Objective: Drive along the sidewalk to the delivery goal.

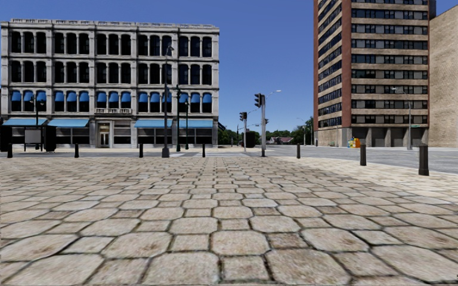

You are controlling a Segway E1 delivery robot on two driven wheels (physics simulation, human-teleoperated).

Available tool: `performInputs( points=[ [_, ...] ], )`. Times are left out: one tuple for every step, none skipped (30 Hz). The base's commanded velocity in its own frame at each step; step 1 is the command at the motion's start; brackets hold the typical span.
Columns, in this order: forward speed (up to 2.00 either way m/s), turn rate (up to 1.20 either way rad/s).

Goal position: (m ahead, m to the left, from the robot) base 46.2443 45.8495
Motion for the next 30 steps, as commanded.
performInputs(
  points=[
    [2.00,0.00],
    [2.00,0.00],
    [2.00,0.00],
    [2.00,0.00],
    [2.00,0.00],
    [2.00,0.00],
    [2.00,0.00],
    [2.00,0.00],
    [2.00,0.00],
    [2.00,0.00],
    [2.00,0.00],
    [2.00,0.00],
    [2.00,0.00],
    [2.00,0.00],
    [2.00,0.00],
    [2.00,0.00],
    [2.00,0.00],
    [2.00,0.00],
    [2.00,0.00],
    [2.00,0.00],
    [2.00,0.00],
    [2.00,0.00],
    [2.00,0.00],
    [2.00,0.00],
    [2.00,0.00],
    [2.00,0.00],
    [2.00,0.00],
    [2.00,0.00],
    [2.00,0.00],
    [2.00,0.00]
  ],
)
